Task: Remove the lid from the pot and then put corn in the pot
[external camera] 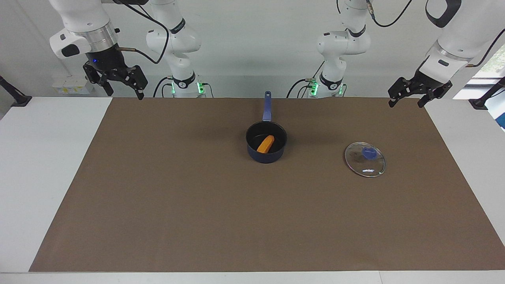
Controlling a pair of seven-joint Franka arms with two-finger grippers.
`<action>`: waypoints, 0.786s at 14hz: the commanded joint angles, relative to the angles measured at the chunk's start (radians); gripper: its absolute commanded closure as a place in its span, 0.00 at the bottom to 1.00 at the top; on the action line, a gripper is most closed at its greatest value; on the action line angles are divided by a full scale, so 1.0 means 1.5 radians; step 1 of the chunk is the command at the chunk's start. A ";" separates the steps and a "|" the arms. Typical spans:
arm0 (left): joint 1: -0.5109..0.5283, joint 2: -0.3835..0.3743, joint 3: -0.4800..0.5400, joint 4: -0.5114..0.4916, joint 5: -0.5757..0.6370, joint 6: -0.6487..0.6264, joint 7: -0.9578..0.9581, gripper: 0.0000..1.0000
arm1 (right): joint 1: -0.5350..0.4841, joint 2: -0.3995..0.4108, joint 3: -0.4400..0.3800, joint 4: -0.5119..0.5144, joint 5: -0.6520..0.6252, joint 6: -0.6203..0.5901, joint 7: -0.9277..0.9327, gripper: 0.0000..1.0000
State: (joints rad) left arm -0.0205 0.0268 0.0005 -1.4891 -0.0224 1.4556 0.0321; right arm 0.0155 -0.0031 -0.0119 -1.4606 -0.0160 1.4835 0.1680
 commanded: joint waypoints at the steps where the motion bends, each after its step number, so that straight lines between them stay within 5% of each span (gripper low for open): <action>1: -0.009 -0.004 0.005 -0.004 0.004 0.007 -0.011 0.00 | -0.005 -0.001 0.004 0.007 0.007 -0.012 -0.024 0.00; 11: -0.009 -0.004 0.005 -0.006 0.004 0.007 -0.011 0.00 | 0.004 -0.012 0.007 -0.009 0.010 -0.024 -0.045 0.00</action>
